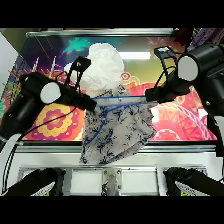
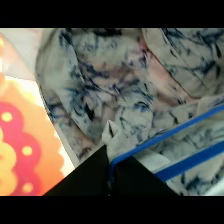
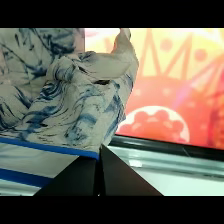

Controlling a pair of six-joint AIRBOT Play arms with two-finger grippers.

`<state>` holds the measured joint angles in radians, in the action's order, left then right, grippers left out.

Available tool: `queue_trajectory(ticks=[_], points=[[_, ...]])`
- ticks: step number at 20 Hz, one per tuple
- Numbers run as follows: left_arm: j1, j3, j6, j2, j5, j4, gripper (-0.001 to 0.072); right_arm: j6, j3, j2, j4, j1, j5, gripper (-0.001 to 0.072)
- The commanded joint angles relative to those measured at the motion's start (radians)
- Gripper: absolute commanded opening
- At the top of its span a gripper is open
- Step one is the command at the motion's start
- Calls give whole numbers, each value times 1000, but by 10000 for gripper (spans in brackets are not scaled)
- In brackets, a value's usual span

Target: Fold the clothes and pants, and hang the long-sleeved shirts on hangers.

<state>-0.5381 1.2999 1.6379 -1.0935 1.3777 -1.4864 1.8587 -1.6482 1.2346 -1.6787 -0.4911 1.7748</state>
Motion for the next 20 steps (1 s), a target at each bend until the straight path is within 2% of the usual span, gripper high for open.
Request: queue_trajectory(ticks=[1, 5, 9, 12, 18, 19, 20], points=[[-23, -118, -26, 139, 154, 234, 14, 89, 64, -92, 92, -64, 69, 11], [-22, -209, 3, 160, 114, 254, 14, 193, 203, -172, 128, -133, 66, 11], [35, -249, 0, 14, -38, 258, 14, 199, 278, -135, 61, -132, -14, 12], [85, -249, 0, -70, -33, 263, 14, 199, 279, -88, 68, -129, -78, 12], [34, -249, -57, -9, -55, 328, 21, 199, 279, -72, 68, -132, -77, 13], [35, -249, -57, -1, -54, 331, 266, 199, 279, -72, 68, -132, -77, 12], [35, -248, -55, 6, -54, 332, 614, 199, 279, -72, 68, -132, -77, 13]])
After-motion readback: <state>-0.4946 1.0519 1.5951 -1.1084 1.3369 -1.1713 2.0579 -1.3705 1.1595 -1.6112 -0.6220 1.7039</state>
